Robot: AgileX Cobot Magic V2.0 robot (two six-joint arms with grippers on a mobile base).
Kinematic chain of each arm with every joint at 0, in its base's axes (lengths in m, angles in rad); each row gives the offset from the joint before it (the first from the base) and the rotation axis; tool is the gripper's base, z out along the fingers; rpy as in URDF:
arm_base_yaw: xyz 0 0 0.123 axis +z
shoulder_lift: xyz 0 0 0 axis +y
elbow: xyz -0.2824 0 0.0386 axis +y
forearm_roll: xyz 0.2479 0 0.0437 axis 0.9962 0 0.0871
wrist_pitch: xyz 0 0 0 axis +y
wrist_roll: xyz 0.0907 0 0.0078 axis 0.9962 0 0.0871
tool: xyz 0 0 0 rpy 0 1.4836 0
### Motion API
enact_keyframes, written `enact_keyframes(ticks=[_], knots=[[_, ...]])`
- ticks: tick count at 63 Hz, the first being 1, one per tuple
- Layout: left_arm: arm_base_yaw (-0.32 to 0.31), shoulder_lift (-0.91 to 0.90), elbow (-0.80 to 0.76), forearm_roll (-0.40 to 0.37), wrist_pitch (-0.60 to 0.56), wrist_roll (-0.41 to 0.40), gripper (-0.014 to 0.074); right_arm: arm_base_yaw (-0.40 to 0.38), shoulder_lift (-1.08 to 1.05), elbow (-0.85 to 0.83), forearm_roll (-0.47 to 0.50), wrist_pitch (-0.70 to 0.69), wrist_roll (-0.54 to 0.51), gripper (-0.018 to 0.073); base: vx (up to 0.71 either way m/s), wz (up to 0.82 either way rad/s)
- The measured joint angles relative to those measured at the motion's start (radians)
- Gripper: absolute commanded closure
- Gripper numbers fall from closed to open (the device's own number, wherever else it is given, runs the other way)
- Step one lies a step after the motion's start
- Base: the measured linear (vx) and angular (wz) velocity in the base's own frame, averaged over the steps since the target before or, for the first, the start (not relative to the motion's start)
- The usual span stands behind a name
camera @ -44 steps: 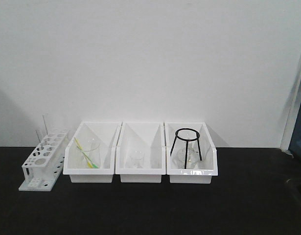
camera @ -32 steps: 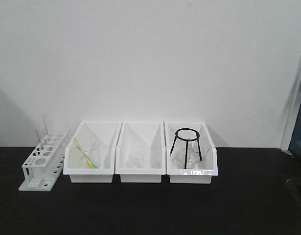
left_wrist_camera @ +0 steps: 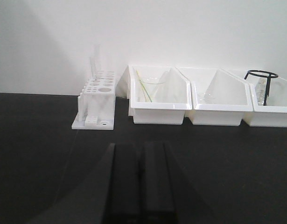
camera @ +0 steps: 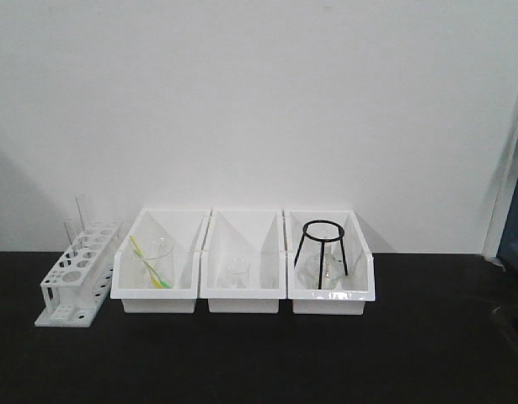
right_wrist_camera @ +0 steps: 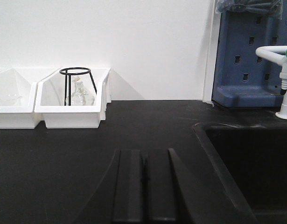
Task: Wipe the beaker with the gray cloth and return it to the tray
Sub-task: 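Drive the base away from the white bins toward the corner counter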
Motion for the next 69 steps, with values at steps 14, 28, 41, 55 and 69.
enact_keyframes(ticks=[14, 28, 41, 55, 69], knots=[[0.000, 0.000, 0.000, 0.000, 0.000, 0.000, 0.0603, 0.000, 0.000, 0.000, 0.000, 0.000, 0.000, 0.0571, -0.07, 0.03], [0.000, 0.000, 0.000, 0.000, 0.000, 0.000, 0.0603, 0.000, 0.000, 0.000, 0.000, 0.000, 0.000, 0.0571, -0.18, 0.04], [0.000, 0.000, 0.000, 0.000, 0.000, 0.000, 0.0603, 0.000, 0.000, 0.000, 0.000, 0.000, 0.000, 0.0571, -0.26, 0.07], [0.000, 0.000, 0.000, 0.000, 0.000, 0.000, 0.0603, 0.000, 0.000, 0.000, 0.000, 0.000, 0.000, 0.0571, -0.34, 0.09], [0.000, 0.000, 0.000, 0.000, 0.000, 0.000, 0.0603, 0.000, 0.000, 0.000, 0.000, 0.000, 0.000, 0.0571, -0.39, 0.09]])
